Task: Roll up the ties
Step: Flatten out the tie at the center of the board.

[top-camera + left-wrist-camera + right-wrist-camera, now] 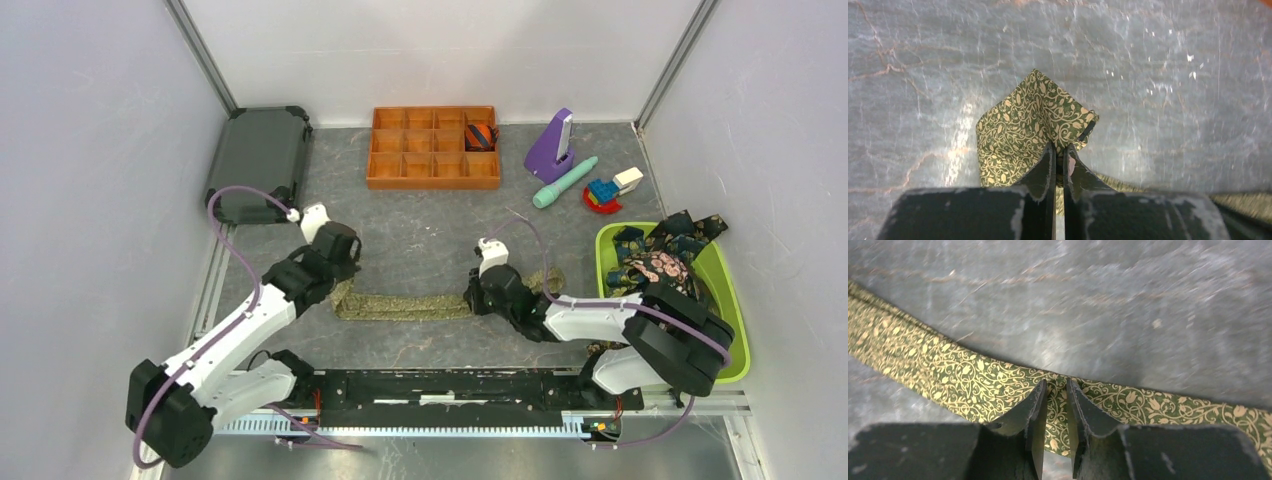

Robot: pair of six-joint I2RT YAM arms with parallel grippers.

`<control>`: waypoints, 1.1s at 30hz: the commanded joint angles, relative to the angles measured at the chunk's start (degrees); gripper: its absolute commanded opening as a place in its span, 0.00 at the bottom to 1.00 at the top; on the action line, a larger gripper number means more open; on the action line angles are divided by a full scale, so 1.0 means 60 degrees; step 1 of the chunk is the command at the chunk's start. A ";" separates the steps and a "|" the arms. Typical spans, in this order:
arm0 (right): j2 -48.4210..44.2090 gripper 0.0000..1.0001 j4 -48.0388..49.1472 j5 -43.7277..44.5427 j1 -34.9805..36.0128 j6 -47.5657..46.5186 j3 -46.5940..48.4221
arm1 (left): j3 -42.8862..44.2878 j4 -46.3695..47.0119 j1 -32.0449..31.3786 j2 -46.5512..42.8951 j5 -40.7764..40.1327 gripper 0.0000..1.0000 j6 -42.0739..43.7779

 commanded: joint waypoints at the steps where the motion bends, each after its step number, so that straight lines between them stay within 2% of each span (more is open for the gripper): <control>1: -0.0124 0.26 -0.1109 0.0918 0.1303 0.1711 -0.0453 | -0.0186 0.2488 0.1647 0.0334 0.1861 0.02 0.1682; 7: 0.0065 0.26 -0.1518 0.1423 0.3117 0.2563 0.0232 | 0.0765 0.3864 0.2815 0.1865 0.3371 0.02 0.2573; 12: 0.0417 0.26 -0.1696 0.1310 0.4069 0.2578 0.0984 | 0.1501 0.5334 0.4037 0.3557 0.5785 0.02 0.2333; 16: 0.0586 0.33 -0.2141 0.1252 0.4471 0.2204 0.1774 | 0.2249 0.6575 0.4580 0.5095 0.7654 0.02 0.1939; 21: 0.0215 0.43 -0.2677 0.1522 0.4511 0.1747 0.2130 | 0.4155 0.6479 0.5087 0.7144 0.9600 0.05 0.1772; 25: -0.0308 0.46 -0.3368 0.2330 0.4509 0.1227 0.2225 | 0.5130 0.6210 0.5690 0.7933 1.0364 0.19 0.1302; 27: -0.0555 0.46 -0.3676 0.2721 0.4492 0.0991 0.2283 | 0.5825 0.4797 0.5871 0.8094 0.9868 0.22 0.1809; 28: -0.0660 0.47 -0.3821 0.2846 0.4465 0.0880 0.2313 | 0.6215 0.4086 0.5885 0.8168 0.9455 0.29 0.2166; 30: -0.0882 0.48 -0.3876 0.2928 0.4384 0.0585 0.2330 | 0.6753 0.2888 0.5885 0.8296 0.8623 0.59 0.2838; 31: -0.1001 0.49 -0.3884 0.2917 0.4326 0.0402 0.2352 | 0.6861 0.2438 0.5885 0.8268 0.8007 0.69 0.2999; 33: -0.1169 0.50 -0.3919 0.2849 0.4095 -0.0043 0.2451 | 0.6938 0.1908 0.6183 0.8069 0.7242 0.75 0.3049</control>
